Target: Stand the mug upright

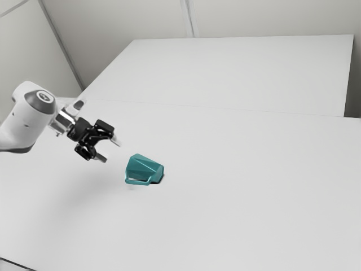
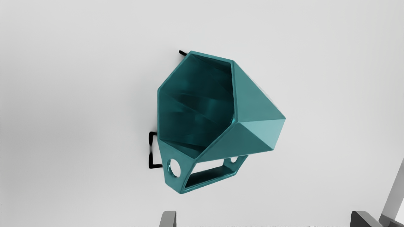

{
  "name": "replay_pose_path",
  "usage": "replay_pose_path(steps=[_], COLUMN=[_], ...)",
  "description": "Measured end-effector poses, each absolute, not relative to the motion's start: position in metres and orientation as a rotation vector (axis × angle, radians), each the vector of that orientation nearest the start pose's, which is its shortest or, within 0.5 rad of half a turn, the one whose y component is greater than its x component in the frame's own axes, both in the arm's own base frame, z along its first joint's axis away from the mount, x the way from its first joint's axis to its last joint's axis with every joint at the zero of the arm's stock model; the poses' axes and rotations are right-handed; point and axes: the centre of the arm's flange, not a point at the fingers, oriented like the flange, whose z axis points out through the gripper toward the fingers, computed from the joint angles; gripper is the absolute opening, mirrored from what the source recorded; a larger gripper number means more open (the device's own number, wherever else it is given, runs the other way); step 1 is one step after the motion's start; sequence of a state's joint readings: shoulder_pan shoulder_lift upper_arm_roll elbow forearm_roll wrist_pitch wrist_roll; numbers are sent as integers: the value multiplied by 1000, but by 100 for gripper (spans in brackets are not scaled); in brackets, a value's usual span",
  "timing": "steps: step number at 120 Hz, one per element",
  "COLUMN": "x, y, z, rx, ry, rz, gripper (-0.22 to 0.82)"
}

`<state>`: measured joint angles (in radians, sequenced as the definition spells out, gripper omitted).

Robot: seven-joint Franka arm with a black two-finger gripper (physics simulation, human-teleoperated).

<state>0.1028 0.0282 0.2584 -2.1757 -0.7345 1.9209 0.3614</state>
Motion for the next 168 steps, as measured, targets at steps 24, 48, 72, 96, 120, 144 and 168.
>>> replay_pose_path(steps=[24,48,72,96,120,144,168], x=[498,507,513,517,536,543,549], y=[145,140,129,126,132,130,121], z=[344,329,319,307,302,289,283], rx=[2351,2327,2304,2293,2306,2297,2283], ry=[355,248,173,134,89,70,45], rz=[-67,-61,-41,-26,1,-2,2], gripper=[60,60,60,60,60,60,60])
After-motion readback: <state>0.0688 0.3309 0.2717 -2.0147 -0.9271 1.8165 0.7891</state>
